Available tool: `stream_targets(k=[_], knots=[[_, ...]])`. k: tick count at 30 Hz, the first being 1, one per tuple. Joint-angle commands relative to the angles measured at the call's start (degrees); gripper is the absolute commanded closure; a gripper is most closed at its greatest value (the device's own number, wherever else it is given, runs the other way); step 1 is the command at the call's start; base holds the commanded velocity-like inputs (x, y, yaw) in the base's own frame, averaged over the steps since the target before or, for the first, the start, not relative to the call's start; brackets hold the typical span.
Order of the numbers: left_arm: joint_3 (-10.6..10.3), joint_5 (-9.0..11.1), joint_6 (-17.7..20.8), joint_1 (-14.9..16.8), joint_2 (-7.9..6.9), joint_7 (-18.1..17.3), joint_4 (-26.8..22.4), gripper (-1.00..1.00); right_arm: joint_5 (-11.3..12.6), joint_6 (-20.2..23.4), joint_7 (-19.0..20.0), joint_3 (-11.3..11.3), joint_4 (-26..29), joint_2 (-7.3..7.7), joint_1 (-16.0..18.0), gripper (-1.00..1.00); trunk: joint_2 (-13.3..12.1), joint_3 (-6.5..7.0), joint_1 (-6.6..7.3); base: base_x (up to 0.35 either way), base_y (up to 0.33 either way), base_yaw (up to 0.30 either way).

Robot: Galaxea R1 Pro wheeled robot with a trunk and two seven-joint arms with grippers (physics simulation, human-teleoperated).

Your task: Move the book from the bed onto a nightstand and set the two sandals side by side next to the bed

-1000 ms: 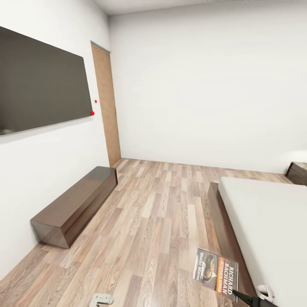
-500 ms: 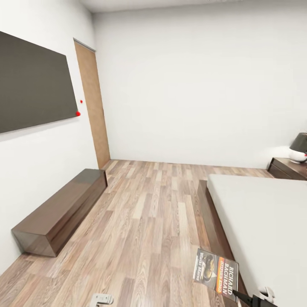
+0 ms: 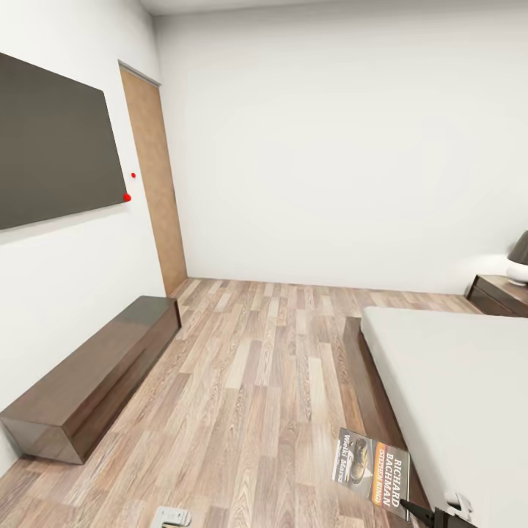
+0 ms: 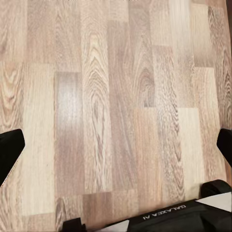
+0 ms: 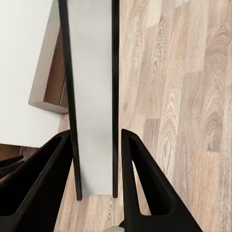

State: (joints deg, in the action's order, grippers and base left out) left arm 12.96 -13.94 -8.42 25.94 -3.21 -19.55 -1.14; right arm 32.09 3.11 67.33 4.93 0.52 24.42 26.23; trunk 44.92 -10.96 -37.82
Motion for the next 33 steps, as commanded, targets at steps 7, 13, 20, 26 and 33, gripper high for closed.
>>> stream_targets(k=[7,13,20,26,33], knots=[[-1.5,-6.8,-0.1,-2.8,0.04,4.8,0.1,-1.0,0.6,0.3,0.1,0.2,0.0,0.01,0.0,1.0,0.1,-0.08,-0.04,0.325,0.0,0.0],[-1.5,-8.4,-0.4,-4.3,0.07,6.3,0.0,-1.0,0.6,0.3,0.1,0.2,0.0,0.01,0.0,1.0,0.1,-0.08,-0.04,0.325,0.0,0.0],[-1.5,-8.5,-0.5,-4.4,0.54,6.4,0.0,-1.0,0.6,0.3,0.1,0.2,0.0,0.01,0.0,1.0,0.1,-0.08,-0.04,0.32,0.0,0.0],[-1.5,-8.4,-0.5,-4.4,0.65,6.4,0.0,-1.0,0.6,0.4,0.1,0.2,0.0,0.01,0.0,1.0,0.1,-0.08,-0.04,0.32,0.0,0.0],[-1.5,-8.4,-0.5,-4.4,0.66,6.4,0.0,-1.0,0.6,0.3,0.2,0.2,0.0,0.01,0.0,1.0,0.1,-0.08,-0.04,0.32,0.0,0.0]])
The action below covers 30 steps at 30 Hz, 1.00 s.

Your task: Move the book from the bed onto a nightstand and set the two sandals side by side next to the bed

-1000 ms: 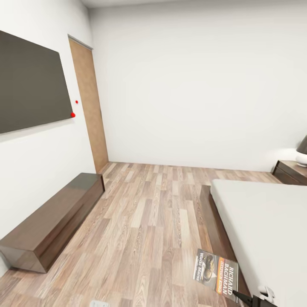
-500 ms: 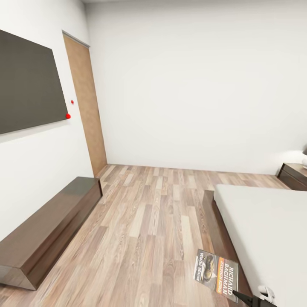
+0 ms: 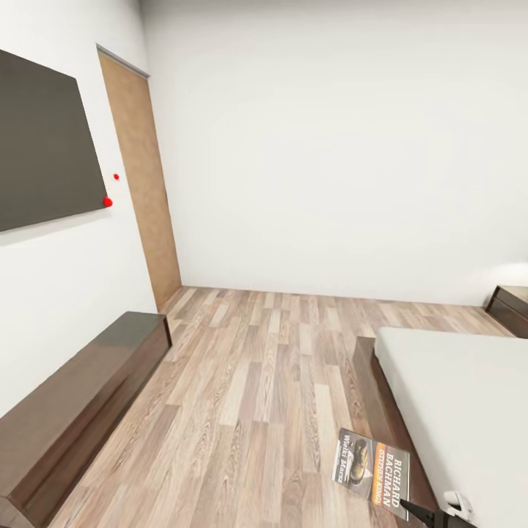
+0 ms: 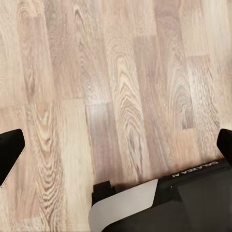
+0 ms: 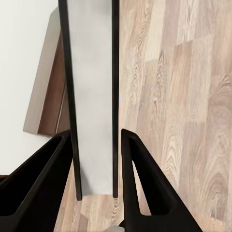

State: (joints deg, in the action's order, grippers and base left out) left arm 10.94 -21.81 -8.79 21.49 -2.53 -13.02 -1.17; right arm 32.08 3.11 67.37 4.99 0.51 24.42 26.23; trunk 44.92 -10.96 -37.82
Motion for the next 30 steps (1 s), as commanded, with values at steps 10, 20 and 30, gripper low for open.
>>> stream_targets(k=[10,20,30], knots=[[0.5,-0.5,-0.2,0.0,-0.01,-0.2,0.0,-1.0,0.6,0.3,0.2,0.1,0.0,0.01,0.1,1.0,0.1,-0.08,-0.04,0.319,0.0,-0.138],[0.5,-0.5,-0.2,0.0,-0.01,-0.2,0.0,-1.0,0.6,0.3,0.2,0.1,0.0,0.01,0.1,1.0,0.1,-0.08,-0.04,0.319,0.0,-0.057],[0.5,-0.5,-0.2,0.0,-0.01,-0.2,0.0,-1.0,0.6,0.3,0.1,0.1,0.0,0.01,0.1,1.0,0.1,-0.08,-0.04,0.183,0.0,-0.001]])
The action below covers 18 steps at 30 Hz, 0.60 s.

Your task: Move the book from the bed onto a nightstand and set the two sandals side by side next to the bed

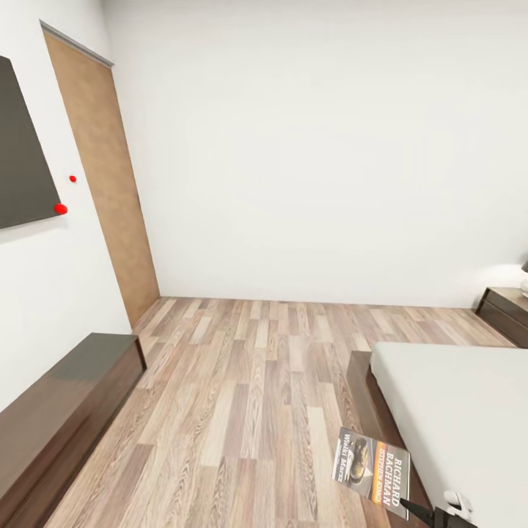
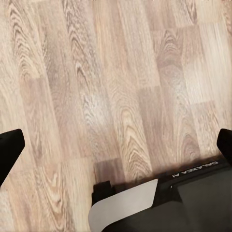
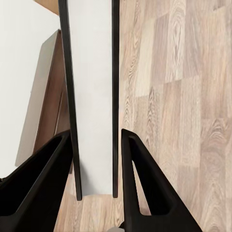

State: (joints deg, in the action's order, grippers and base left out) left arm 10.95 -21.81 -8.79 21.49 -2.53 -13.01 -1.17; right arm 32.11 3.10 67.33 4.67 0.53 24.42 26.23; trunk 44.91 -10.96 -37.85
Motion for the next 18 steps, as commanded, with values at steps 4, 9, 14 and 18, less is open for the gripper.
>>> stream_targets(k=[4,9,14,18], knots=[[0.5,-0.5,-0.2,0.0,-0.02,-0.2,0.0,-1.0,0.6,0.3,0.2,0.4,0.0,0.01,0.0,1.0,0.1,-0.08,-0.01,0.015,0.0,0.0],[0.5,-0.5,-0.2,0.0,-0.02,-0.2,0.0,-1.0,0.6,0.3,0.2,0.4,0.0,0.01,0.0,1.0,0.1,-0.08,-0.01,0.002,0.0,0.0],[0.6,-0.5,-0.2,0.0,-0.02,-0.2,0.0,-1.0,0.6,0.3,0.2,0.4,0.0,0.01,0.0,1.0,0.1,-0.08,-0.01,0.0,0.0,0.0],[0.5,-0.5,-0.2,0.0,-0.02,-0.2,0.0,-1.0,0.6,0.3,0.2,0.4,0.0,0.01,0.0,1.0,0.1,-0.08,-0.01,0.016,0.0,0.0]])
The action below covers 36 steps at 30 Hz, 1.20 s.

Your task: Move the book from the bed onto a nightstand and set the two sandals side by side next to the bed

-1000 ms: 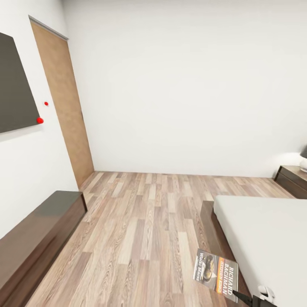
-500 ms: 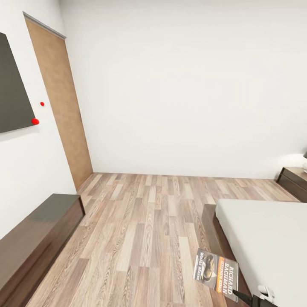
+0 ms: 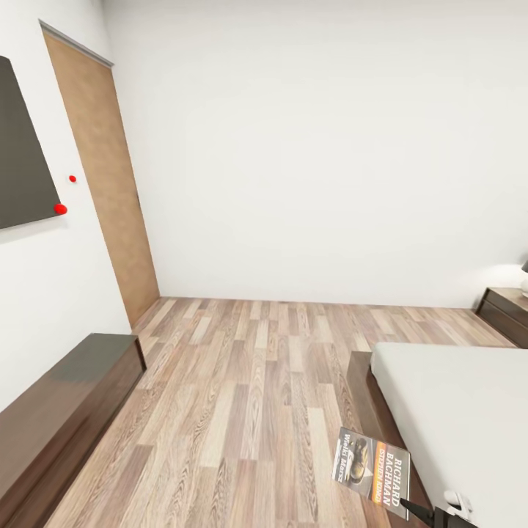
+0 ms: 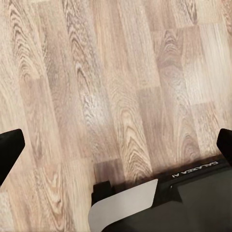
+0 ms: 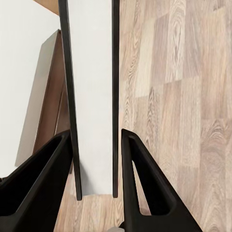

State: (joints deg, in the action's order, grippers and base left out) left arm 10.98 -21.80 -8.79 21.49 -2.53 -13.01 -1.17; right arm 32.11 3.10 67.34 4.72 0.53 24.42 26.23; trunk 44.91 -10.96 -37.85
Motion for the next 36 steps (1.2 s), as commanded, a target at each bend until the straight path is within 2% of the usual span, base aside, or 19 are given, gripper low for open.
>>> stream_targets(k=[1,9,18,36], knots=[[0.5,-0.5,-0.2,0.0,-0.02,-0.2,0.0,-1.0,0.6,0.3,0.2,0.4,0.0,0.02,0.0,1.0,0.1,-0.08,-0.02,0.083,0.0,0.0],[0.5,-0.4,-0.2,0.0,-0.02,-0.2,0.0,-1.0,0.6,0.3,0.2,0.4,0.0,0.02,0.0,1.0,0.1,-0.08,-0.02,0.264,0.0,-0.008],[0.5,-0.4,-0.2,0.0,-0.02,-0.2,0.0,-1.0,0.6,0.3,0.2,0.4,0.0,0.02,0.0,1.0,0.1,-0.08,-0.02,0.316,0.0,-0.128],[0.5,-0.4,-0.2,0.0,-0.02,-0.2,0.0,-1.0,0.6,0.3,0.2,0.4,0.0,0.02,0.0,1.0,0.1,-0.08,-0.02,0.3,0.0,-0.005]])
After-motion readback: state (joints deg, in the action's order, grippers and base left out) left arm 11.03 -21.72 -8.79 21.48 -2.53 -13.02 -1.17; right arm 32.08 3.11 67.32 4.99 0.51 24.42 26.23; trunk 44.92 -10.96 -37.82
